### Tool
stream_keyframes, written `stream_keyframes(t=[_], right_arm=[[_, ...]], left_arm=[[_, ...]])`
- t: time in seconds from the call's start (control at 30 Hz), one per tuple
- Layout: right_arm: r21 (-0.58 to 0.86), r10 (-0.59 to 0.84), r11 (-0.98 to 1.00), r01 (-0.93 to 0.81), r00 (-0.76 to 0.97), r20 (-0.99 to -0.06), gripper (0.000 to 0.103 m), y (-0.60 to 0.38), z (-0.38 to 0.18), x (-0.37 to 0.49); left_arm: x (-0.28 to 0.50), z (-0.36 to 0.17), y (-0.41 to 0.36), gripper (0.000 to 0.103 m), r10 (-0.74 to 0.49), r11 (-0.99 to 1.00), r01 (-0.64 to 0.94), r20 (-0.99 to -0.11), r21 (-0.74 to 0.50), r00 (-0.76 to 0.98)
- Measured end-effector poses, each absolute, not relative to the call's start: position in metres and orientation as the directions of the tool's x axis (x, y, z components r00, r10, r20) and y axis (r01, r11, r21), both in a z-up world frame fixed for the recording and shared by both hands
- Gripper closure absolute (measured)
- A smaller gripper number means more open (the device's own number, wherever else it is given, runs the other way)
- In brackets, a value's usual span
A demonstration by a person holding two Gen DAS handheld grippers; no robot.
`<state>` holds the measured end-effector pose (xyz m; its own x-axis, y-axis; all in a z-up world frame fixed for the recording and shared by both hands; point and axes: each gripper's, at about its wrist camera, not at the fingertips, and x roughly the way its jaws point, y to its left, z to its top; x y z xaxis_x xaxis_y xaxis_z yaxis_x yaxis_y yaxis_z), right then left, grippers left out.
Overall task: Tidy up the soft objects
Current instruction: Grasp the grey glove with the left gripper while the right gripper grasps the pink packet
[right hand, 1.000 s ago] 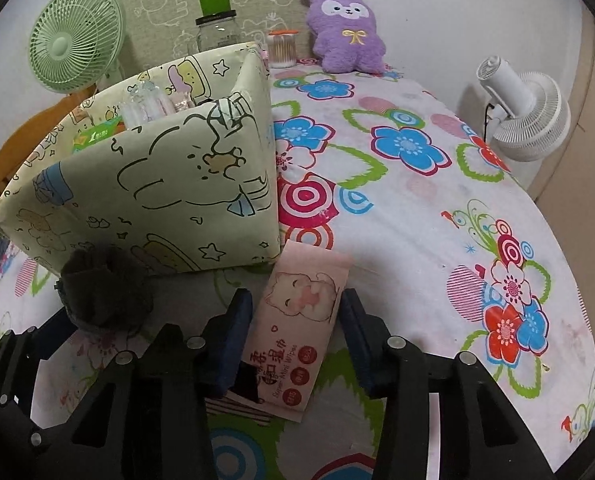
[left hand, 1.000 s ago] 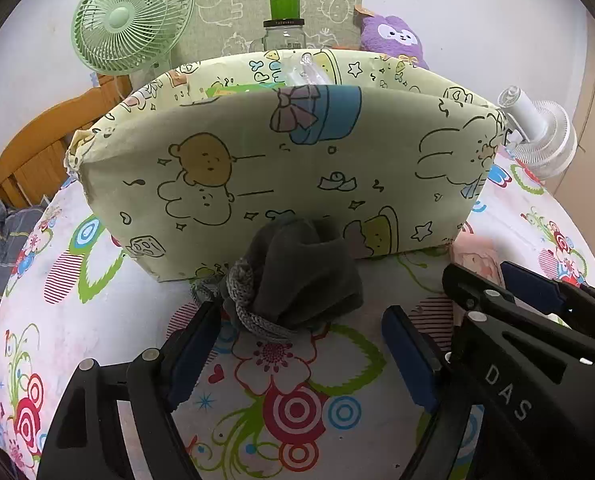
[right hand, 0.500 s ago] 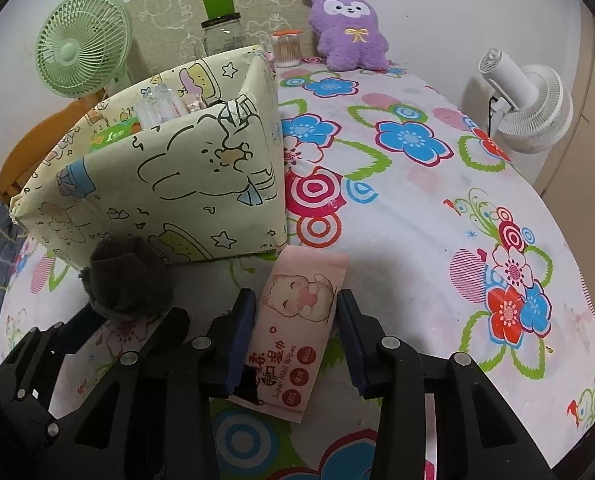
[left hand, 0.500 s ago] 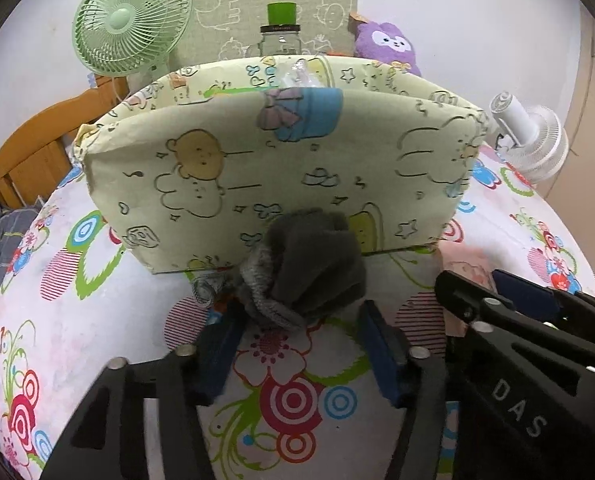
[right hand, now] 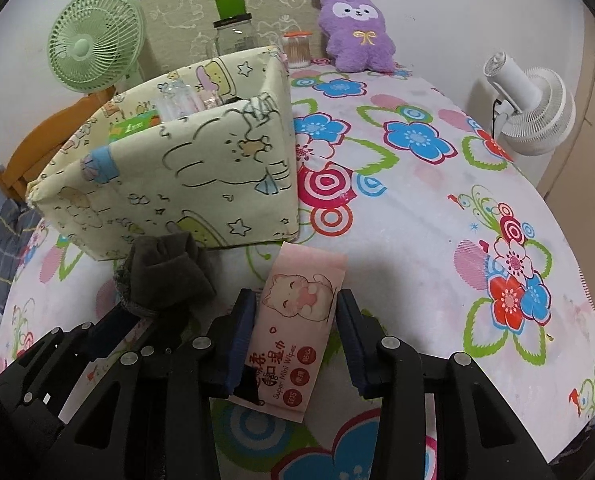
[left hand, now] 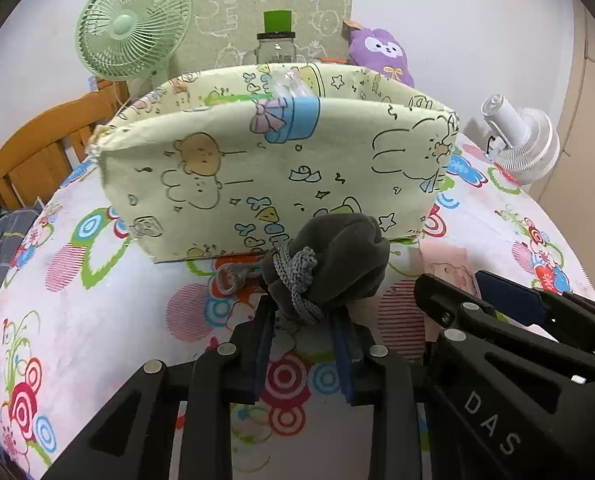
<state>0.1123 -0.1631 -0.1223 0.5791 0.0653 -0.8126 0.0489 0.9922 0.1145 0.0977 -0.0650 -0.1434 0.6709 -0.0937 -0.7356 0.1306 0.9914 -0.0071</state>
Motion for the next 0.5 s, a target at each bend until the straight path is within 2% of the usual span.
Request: stream_keyframes(t=[0.5], right_arm=[[0.121,0.089,0.993,0.006,0.646,-0.758,0.059,-0.152,-0.09,0.083]], left_arm=[[0.064,-0.115,-0.053,0.078,-0.081,0.995,0.097,-0.685,-0.015,0.724]])
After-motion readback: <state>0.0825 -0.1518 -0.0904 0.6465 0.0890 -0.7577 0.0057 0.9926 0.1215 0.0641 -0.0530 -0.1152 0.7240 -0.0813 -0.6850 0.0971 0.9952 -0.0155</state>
